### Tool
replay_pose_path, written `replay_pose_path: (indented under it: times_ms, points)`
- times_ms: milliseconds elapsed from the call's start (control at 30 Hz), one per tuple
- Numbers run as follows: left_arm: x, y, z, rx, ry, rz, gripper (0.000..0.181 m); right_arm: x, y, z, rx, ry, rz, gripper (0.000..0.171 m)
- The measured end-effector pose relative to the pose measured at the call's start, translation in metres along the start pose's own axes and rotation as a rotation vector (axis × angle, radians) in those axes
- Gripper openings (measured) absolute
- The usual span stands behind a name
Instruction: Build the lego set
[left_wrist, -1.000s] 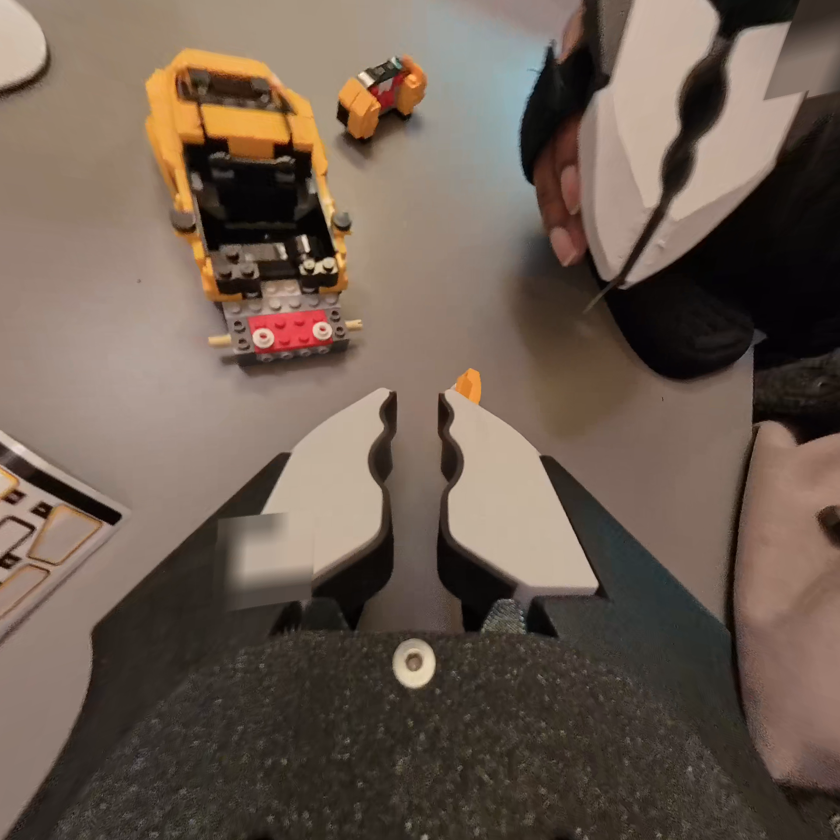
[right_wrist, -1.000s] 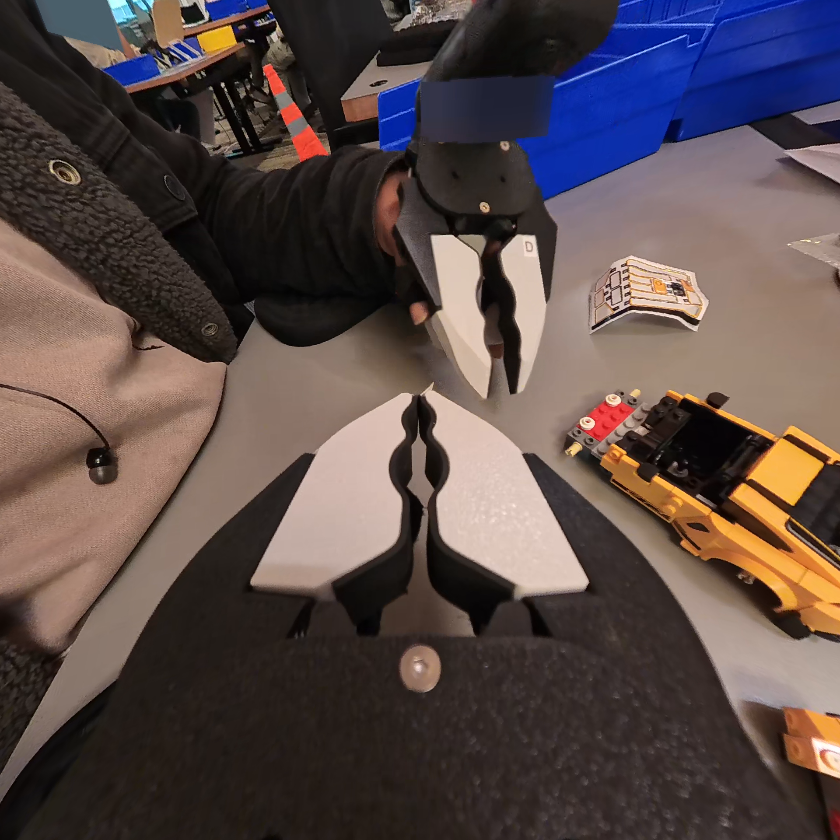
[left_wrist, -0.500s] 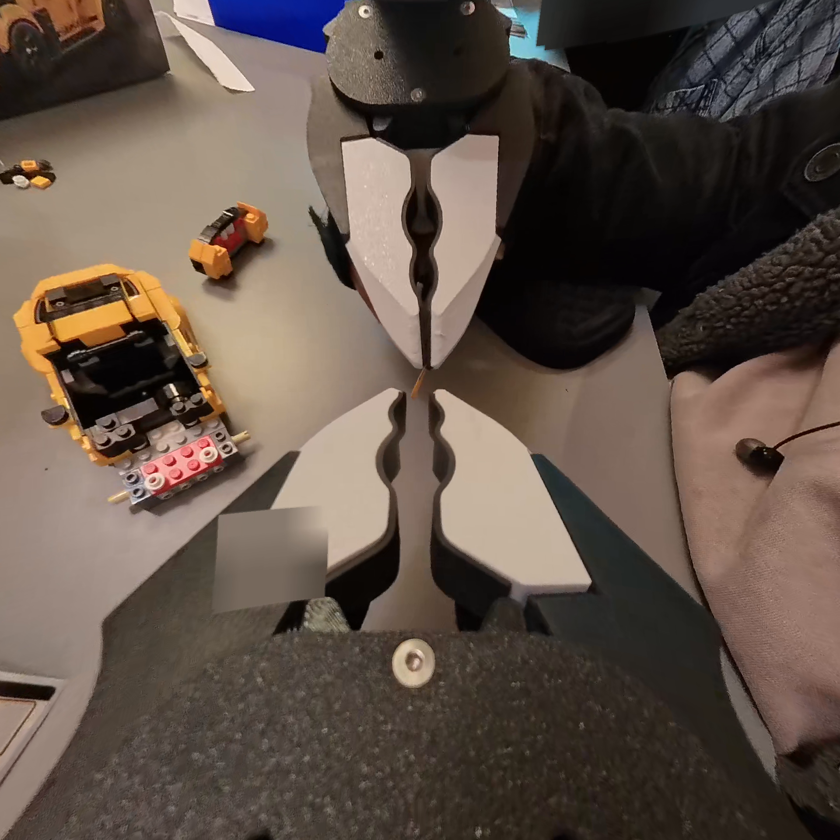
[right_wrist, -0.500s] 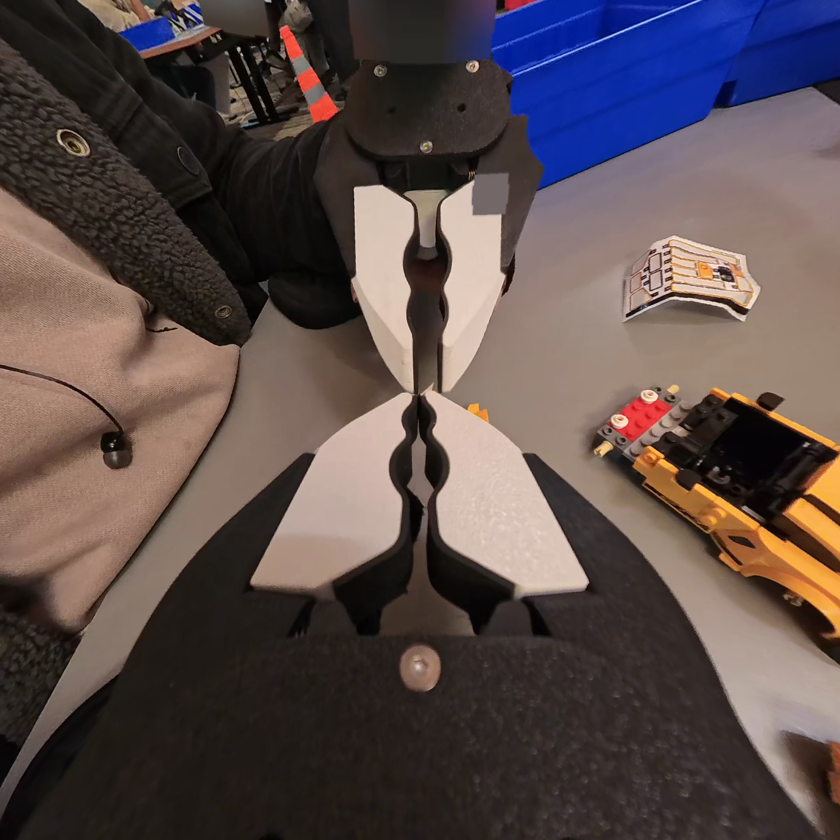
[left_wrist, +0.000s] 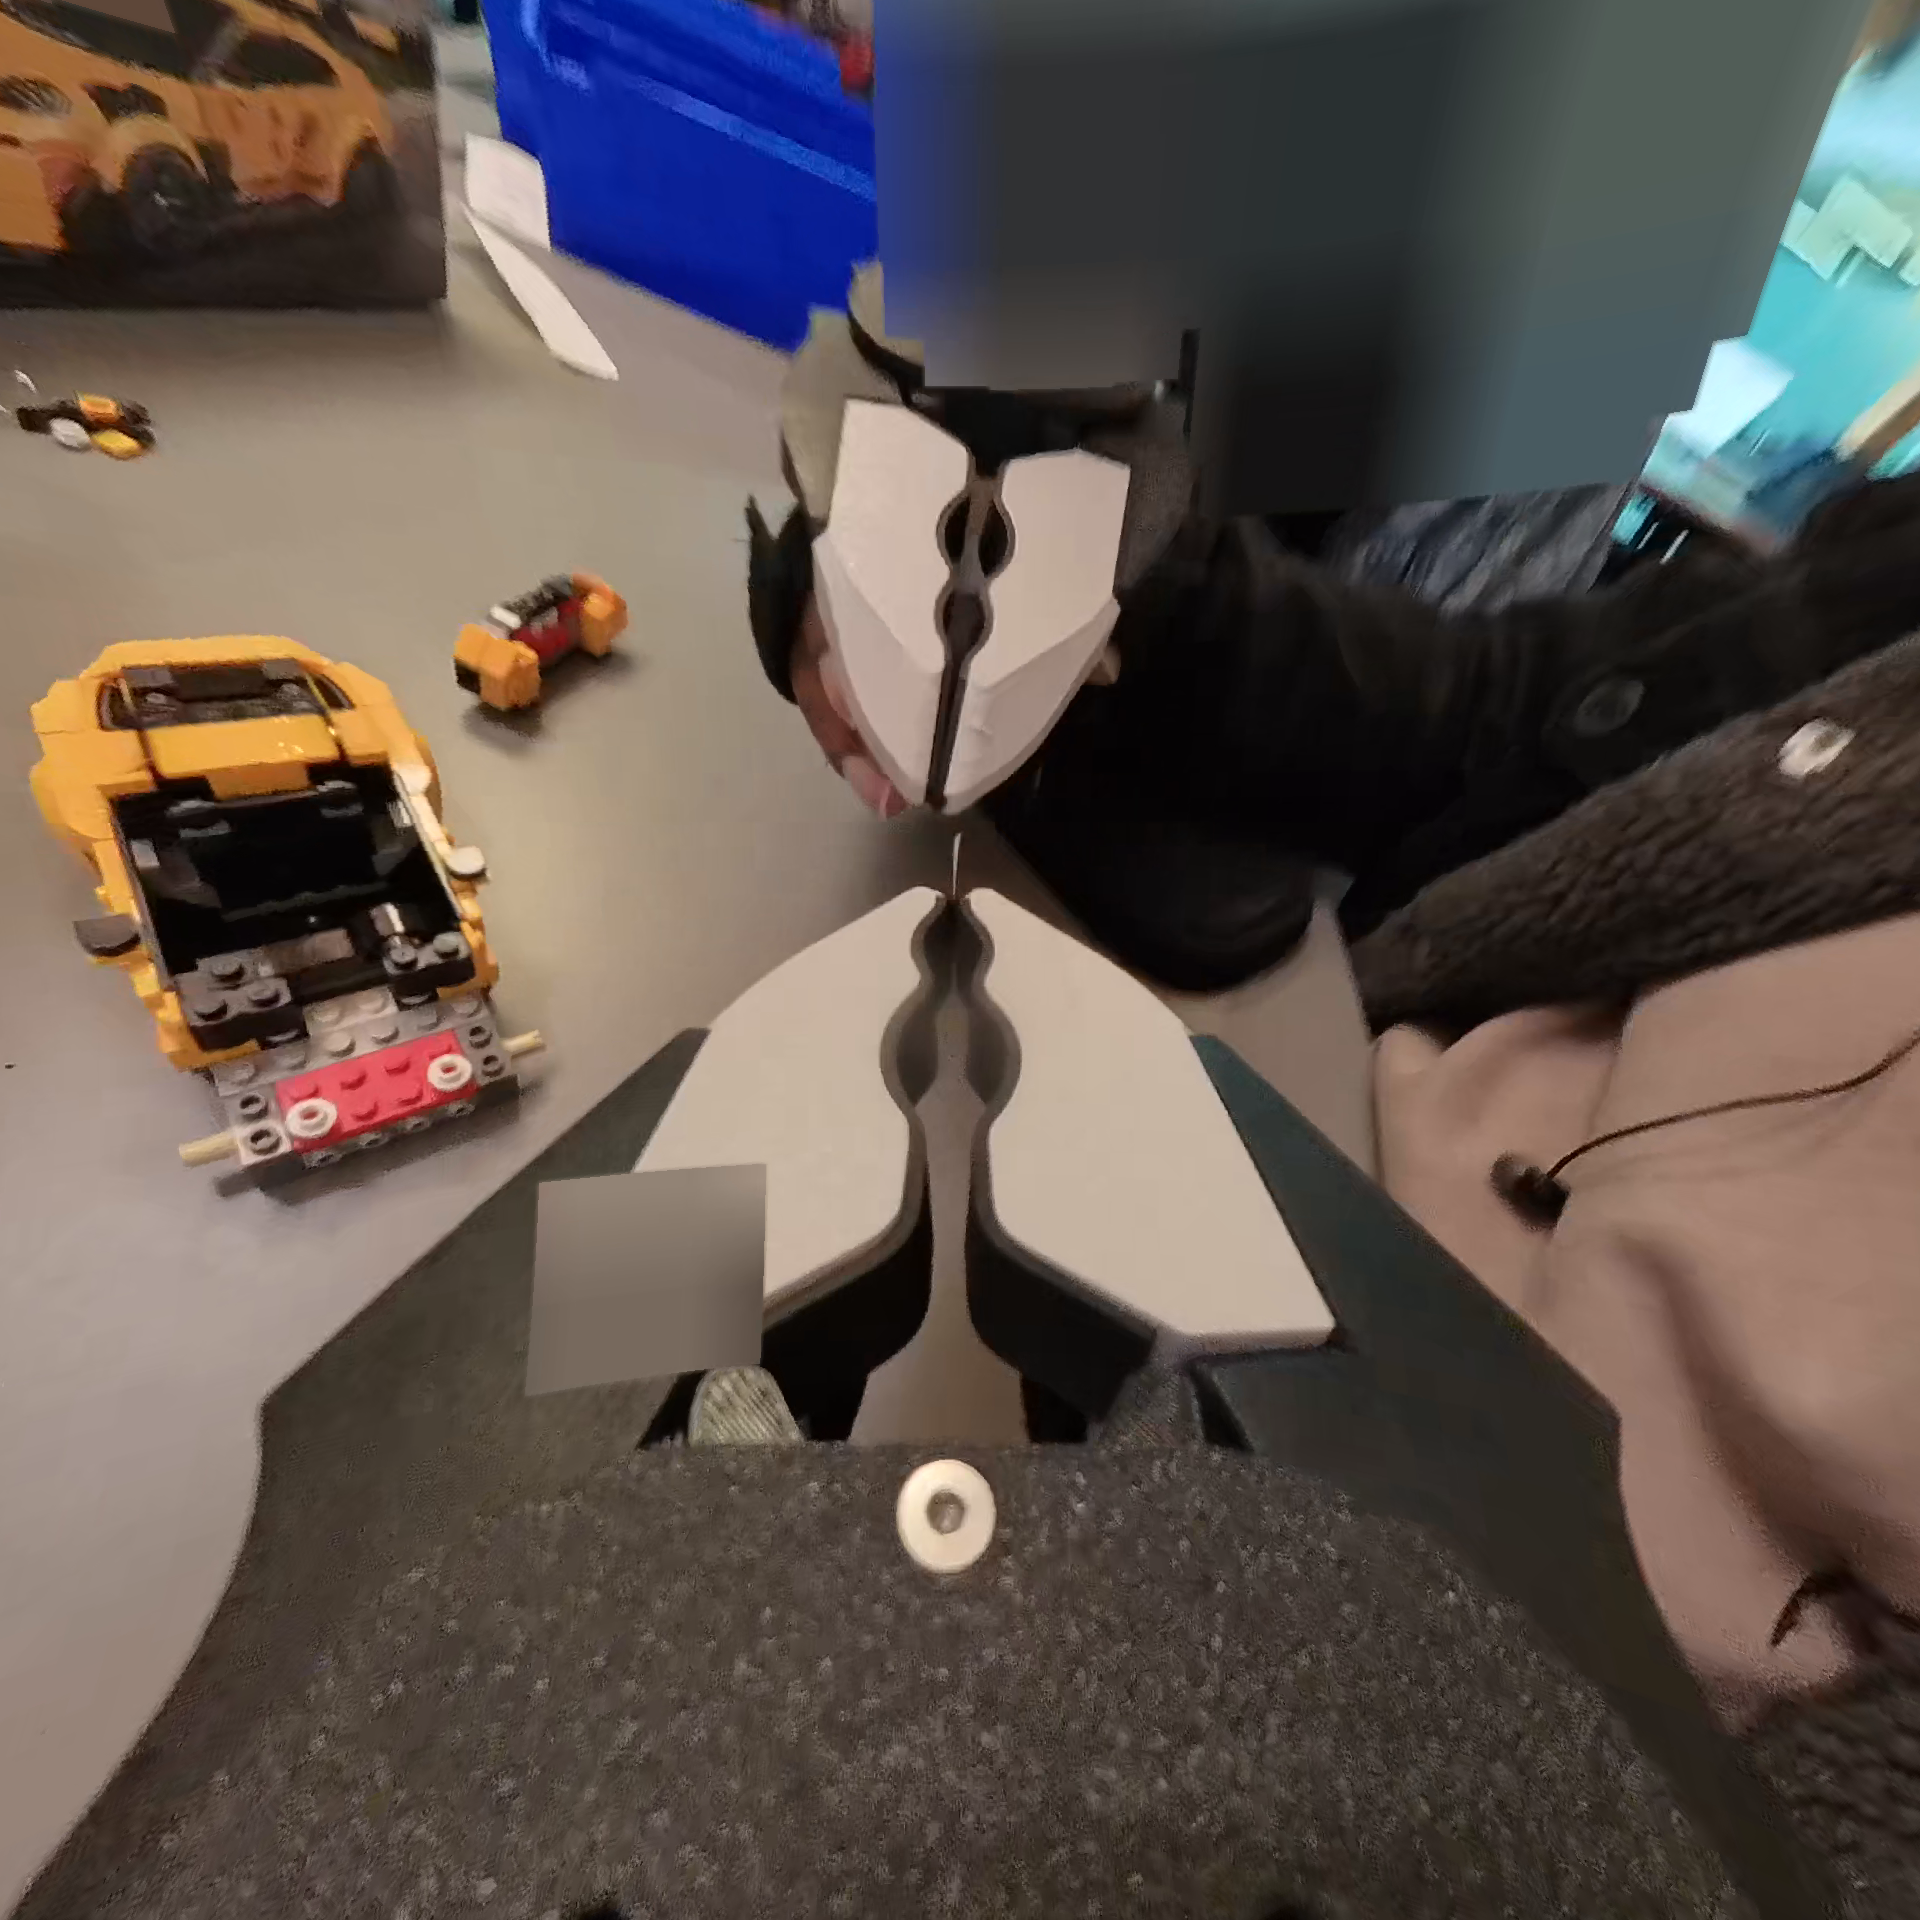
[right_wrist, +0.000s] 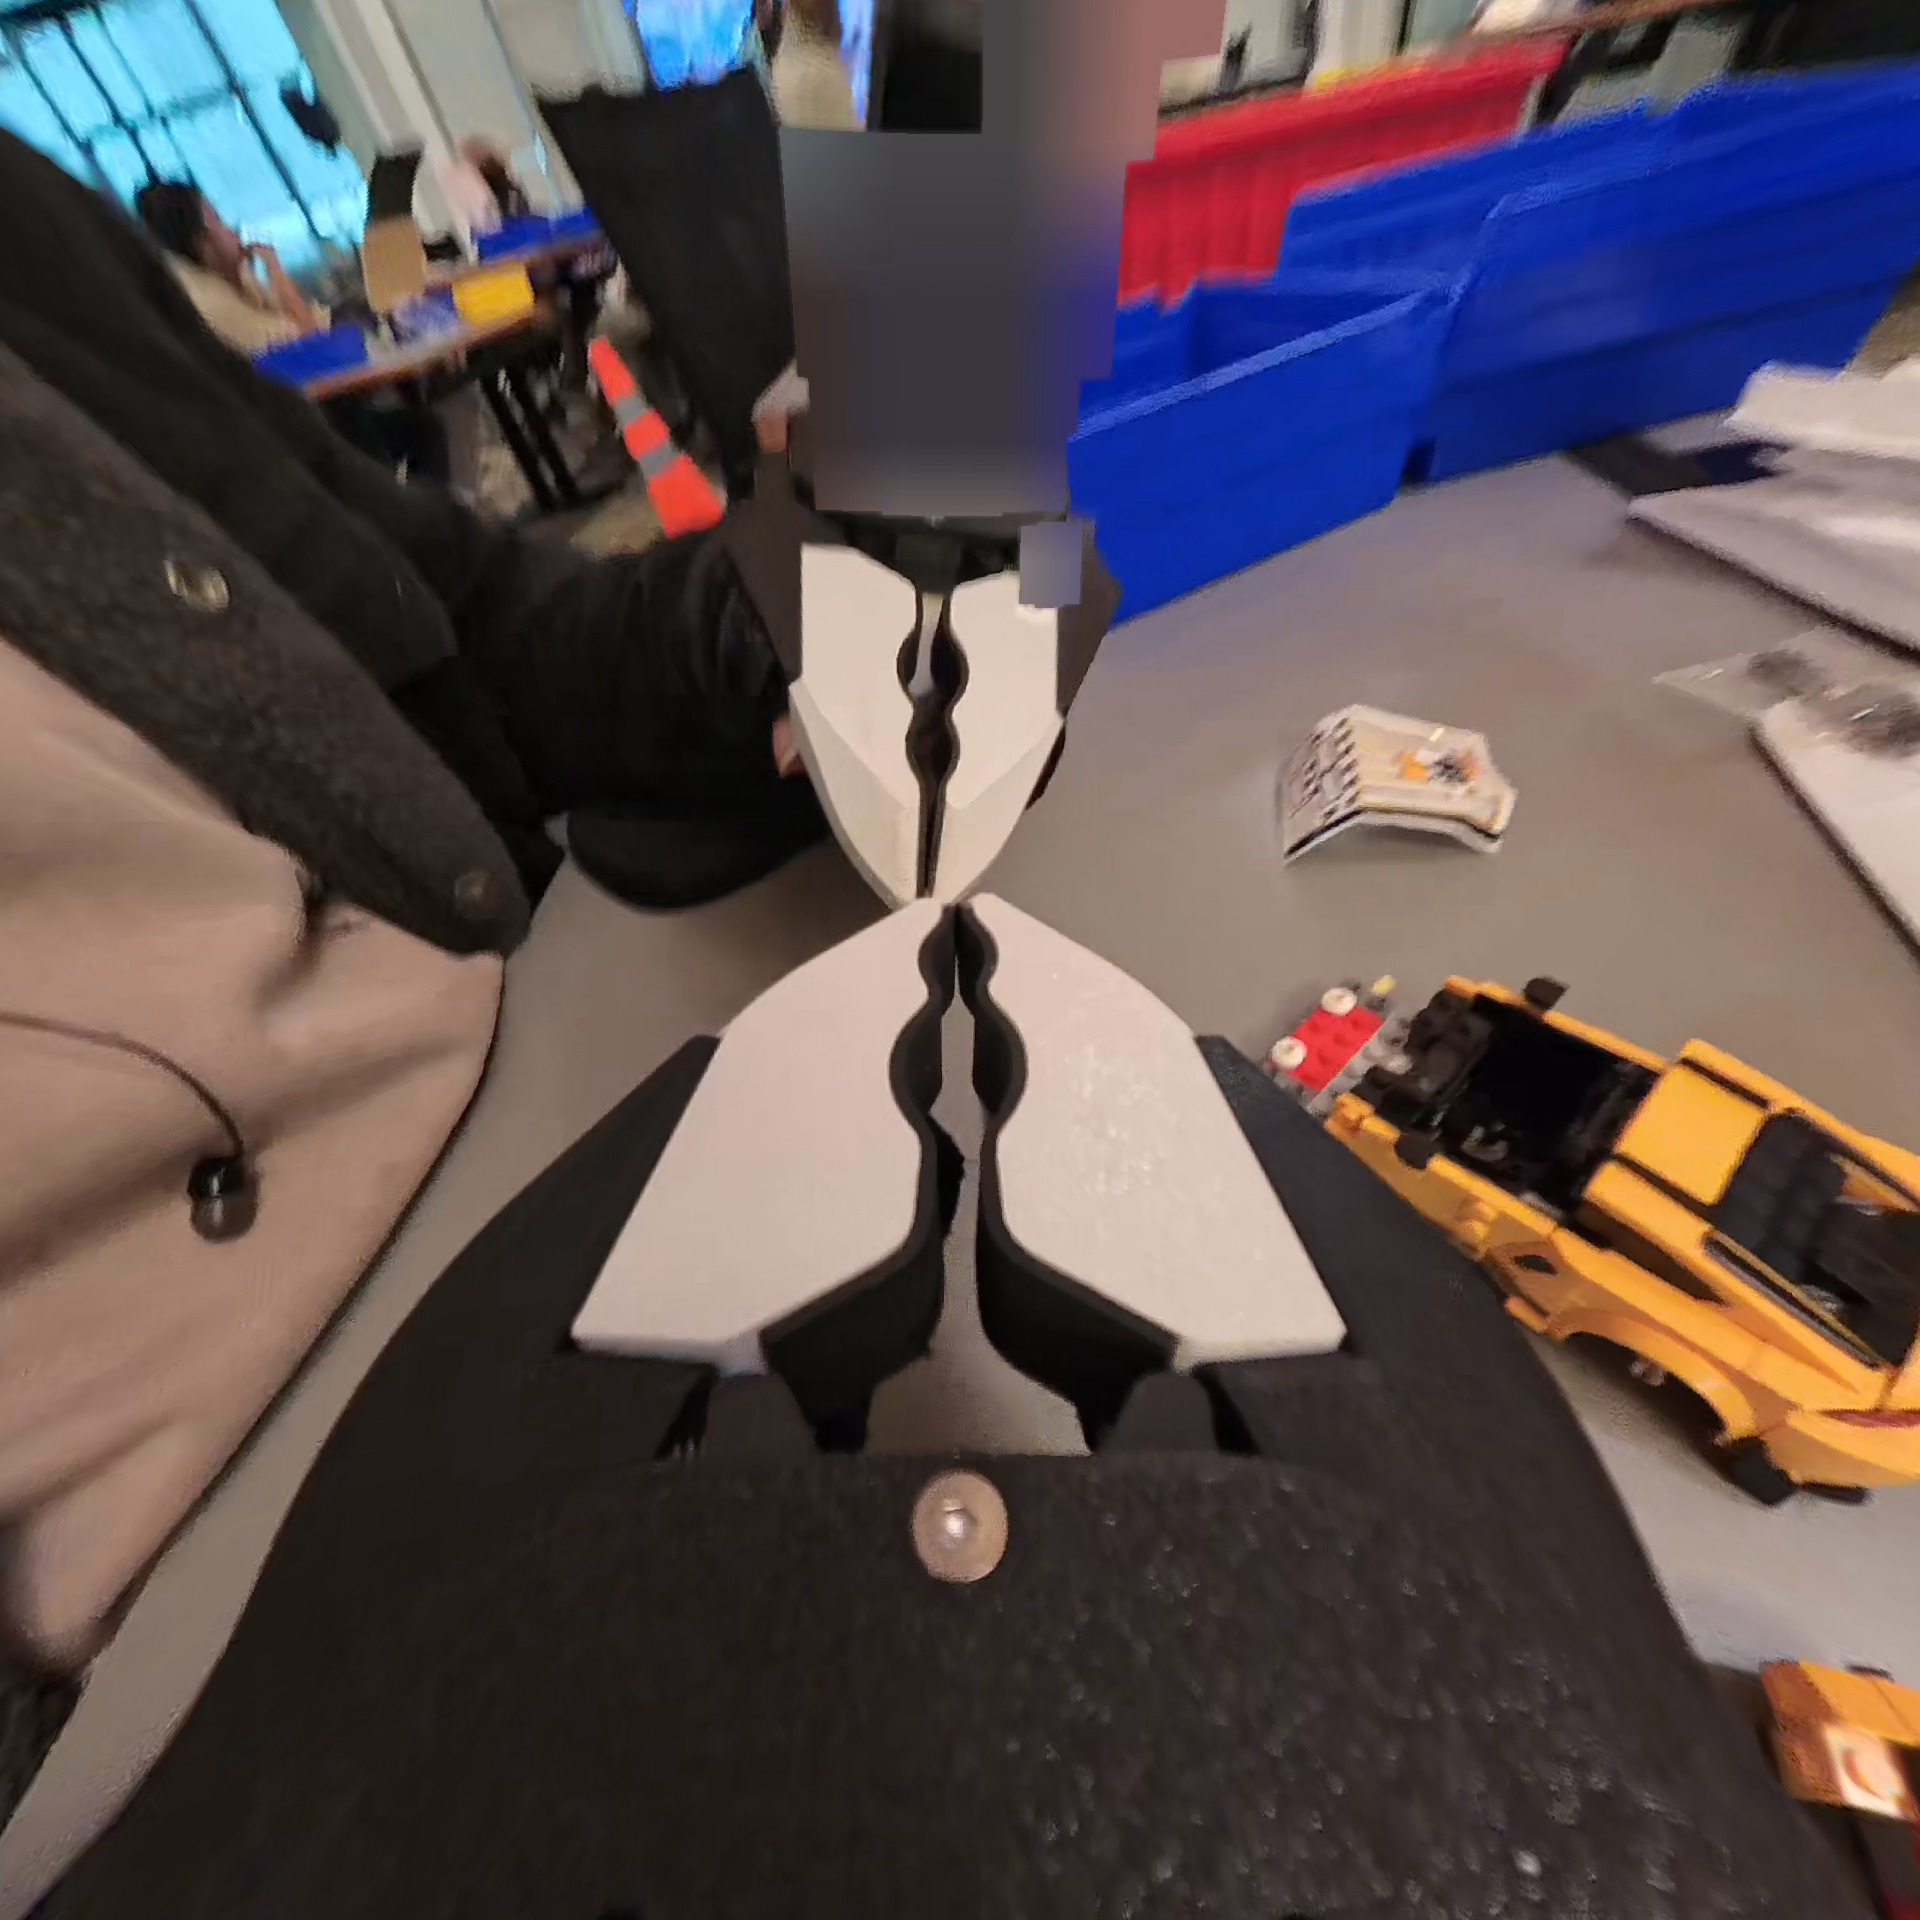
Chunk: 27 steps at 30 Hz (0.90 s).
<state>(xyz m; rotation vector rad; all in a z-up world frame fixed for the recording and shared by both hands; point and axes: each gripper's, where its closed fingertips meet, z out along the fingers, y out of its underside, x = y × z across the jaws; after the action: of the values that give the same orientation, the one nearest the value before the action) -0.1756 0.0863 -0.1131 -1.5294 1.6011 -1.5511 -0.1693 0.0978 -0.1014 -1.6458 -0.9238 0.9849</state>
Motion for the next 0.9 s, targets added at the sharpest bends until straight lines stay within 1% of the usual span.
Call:
replay_pose_path:
  times_ms: [100,133,167,200,267,333,400,467,567,900]
  points:
    - [-0.002,-0.025,-0.014,0.186,0.058,-0.118,0.000,0.012,-0.028,-0.011,0.155,0.084,0.033,0.000]
    - [-0.002,-0.033,-0.019,0.251,0.077,-0.143,0.000,0.012,-0.035,-0.013,0.191,0.080,0.060,0.012]
    - [-0.002,-0.041,-0.024,0.311,0.090,-0.158,0.000,0.010,-0.040,-0.013,0.217,0.060,0.097,0.020]
    - [-0.003,-0.048,-0.029,0.364,0.100,-0.168,0.000,0.008,-0.044,-0.011,0.238,0.046,0.132,0.023]
    - [-0.001,-0.057,-0.035,0.447,0.125,-0.187,0.000,0.009,-0.052,-0.005,0.288,0.062,0.170,0.024]
    - [0.000,-0.062,-0.038,0.492,0.140,-0.198,0.000,0.009,-0.060,-0.001,0.355,0.075,0.208,0.018]
    - [0.002,-0.064,-0.038,0.525,0.150,-0.200,0.000,0.005,-0.065,0.002,0.399,0.053,0.259,0.014]
    - [0.004,-0.065,-0.036,0.537,0.160,-0.199,0.000,0.001,-0.065,0.006,0.405,0.026,0.280,0.014]
    - [0.008,-0.065,-0.034,0.538,0.166,-0.191,0.000,-0.002,-0.063,0.011,0.388,0.018,0.278,0.013]
    - [0.010,-0.062,-0.029,0.506,0.167,-0.178,0.000,-0.002,-0.063,0.009,0.392,0.020,0.267,0.000]
